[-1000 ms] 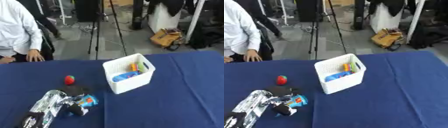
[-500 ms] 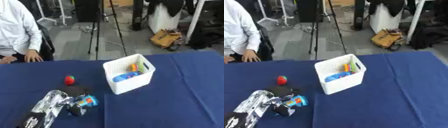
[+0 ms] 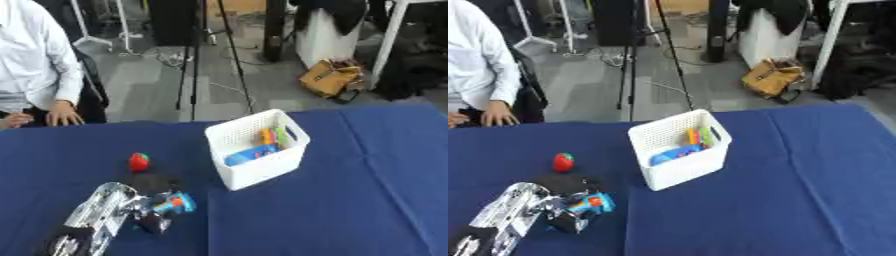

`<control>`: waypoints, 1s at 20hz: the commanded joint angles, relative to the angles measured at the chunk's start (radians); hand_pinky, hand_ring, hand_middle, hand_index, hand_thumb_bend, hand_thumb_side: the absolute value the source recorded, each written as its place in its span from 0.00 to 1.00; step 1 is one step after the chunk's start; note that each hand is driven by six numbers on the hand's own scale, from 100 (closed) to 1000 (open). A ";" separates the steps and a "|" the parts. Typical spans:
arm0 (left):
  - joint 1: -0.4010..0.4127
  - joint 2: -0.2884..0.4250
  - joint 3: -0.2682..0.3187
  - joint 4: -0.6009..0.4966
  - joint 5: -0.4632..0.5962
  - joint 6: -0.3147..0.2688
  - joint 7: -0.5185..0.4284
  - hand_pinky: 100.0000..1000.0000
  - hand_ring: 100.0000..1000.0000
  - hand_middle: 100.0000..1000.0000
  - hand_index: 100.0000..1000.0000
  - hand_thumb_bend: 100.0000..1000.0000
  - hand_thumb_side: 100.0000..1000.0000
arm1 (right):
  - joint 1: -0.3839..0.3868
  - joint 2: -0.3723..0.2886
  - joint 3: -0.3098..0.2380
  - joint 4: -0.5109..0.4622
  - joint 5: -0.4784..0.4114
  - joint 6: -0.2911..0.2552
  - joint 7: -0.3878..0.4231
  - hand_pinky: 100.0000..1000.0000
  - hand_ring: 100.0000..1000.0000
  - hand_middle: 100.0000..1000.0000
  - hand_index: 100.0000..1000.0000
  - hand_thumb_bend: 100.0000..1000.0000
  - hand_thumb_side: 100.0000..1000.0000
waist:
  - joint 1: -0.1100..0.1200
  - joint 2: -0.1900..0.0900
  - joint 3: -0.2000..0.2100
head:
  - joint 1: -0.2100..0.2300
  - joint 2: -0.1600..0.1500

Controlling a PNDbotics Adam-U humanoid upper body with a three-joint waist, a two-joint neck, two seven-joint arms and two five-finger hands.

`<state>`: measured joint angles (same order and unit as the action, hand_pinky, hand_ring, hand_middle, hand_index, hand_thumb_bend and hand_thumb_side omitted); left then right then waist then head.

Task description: Pick up objects on the table and place them in the box.

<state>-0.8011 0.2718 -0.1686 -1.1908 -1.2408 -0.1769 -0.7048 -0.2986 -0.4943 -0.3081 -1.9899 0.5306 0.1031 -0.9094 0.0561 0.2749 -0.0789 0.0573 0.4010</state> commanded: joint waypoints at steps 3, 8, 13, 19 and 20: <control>-0.020 0.001 0.009 -0.013 -0.001 0.010 0.003 0.75 0.88 1.00 1.00 0.00 0.15 | -0.009 -0.018 -0.012 -0.010 -0.001 -0.003 0.002 0.82 0.81 0.59 0.69 0.00 0.71 | -0.007 -0.015 0.000 | 0.003 -0.009; -0.022 -0.002 0.010 -0.014 0.000 0.019 0.009 0.70 0.85 1.00 1.00 0.00 0.14 | -0.009 -0.018 -0.013 -0.010 -0.001 -0.002 0.002 0.82 0.82 0.59 0.69 0.00 0.70 | -0.006 -0.015 -0.001 | 0.004 -0.009; -0.022 -0.004 0.011 -0.012 -0.001 0.024 0.011 0.66 0.83 0.99 1.00 0.00 0.14 | -0.010 -0.018 -0.013 -0.010 0.000 -0.001 0.002 0.82 0.82 0.59 0.68 0.00 0.70 | -0.006 -0.015 -0.001 | 0.005 -0.010; -0.024 -0.008 0.012 -0.016 -0.001 0.019 0.010 0.57 0.76 0.91 1.00 0.00 0.14 | -0.011 -0.019 -0.011 -0.010 0.000 -0.002 0.002 0.82 0.82 0.59 0.68 0.00 0.70 | -0.007 -0.016 0.002 | 0.005 -0.012; -0.025 -0.008 0.013 -0.016 -0.001 0.018 0.008 0.55 0.74 0.88 1.00 0.00 0.14 | -0.011 -0.019 -0.011 -0.010 0.000 -0.002 0.002 0.82 0.82 0.59 0.69 0.00 0.70 | -0.007 -0.016 0.002 | 0.006 -0.013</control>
<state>-0.8075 0.2558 -0.1637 -1.1909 -1.2408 -0.1585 -0.6949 -0.2992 -0.4943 -0.3130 -1.9899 0.5306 0.1036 -0.9090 0.0561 0.2749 -0.0770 0.0603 0.4002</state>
